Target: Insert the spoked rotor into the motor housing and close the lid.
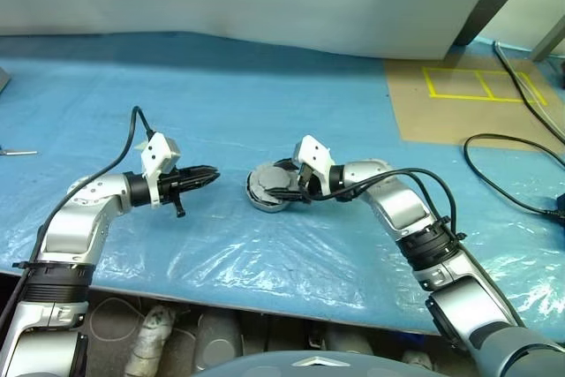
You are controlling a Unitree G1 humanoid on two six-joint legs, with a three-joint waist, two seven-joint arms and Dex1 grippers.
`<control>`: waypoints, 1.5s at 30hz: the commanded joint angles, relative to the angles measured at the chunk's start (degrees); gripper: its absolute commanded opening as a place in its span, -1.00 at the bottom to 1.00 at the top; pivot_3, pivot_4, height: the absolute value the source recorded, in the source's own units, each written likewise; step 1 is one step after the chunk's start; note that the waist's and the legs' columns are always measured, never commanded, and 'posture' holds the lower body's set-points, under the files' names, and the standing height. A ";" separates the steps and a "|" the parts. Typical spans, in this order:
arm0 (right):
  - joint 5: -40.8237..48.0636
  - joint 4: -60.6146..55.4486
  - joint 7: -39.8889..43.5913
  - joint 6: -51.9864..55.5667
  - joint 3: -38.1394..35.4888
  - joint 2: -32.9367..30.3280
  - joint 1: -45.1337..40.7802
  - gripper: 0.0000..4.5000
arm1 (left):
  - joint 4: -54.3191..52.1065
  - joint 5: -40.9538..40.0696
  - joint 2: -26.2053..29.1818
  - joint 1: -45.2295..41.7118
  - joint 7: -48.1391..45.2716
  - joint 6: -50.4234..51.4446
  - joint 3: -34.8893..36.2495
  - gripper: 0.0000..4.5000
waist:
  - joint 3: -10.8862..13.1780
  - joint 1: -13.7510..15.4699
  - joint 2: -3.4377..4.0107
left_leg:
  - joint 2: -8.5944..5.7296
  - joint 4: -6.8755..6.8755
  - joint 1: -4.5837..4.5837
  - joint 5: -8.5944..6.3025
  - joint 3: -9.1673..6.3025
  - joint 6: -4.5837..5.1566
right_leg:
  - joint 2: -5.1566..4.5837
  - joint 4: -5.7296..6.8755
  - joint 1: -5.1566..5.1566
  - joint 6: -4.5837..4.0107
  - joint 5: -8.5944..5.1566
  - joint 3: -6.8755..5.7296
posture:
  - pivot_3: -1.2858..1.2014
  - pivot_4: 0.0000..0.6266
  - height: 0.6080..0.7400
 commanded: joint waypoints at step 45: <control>-11.11 13.53 -17.99 11.46 3.17 12.16 -0.98 0.31 | -1.97 -1.53 -2.39 -0.53 3.59 0.27 -1.43 -0.77 | -0.07 -1.46 -0.01 | -0.05 -0.31 1.67 -0.02 0.19 0.02 | 0.06 0.03 1.02 -0.04 -0.05 0.55 | 0.03 -0.52 1.00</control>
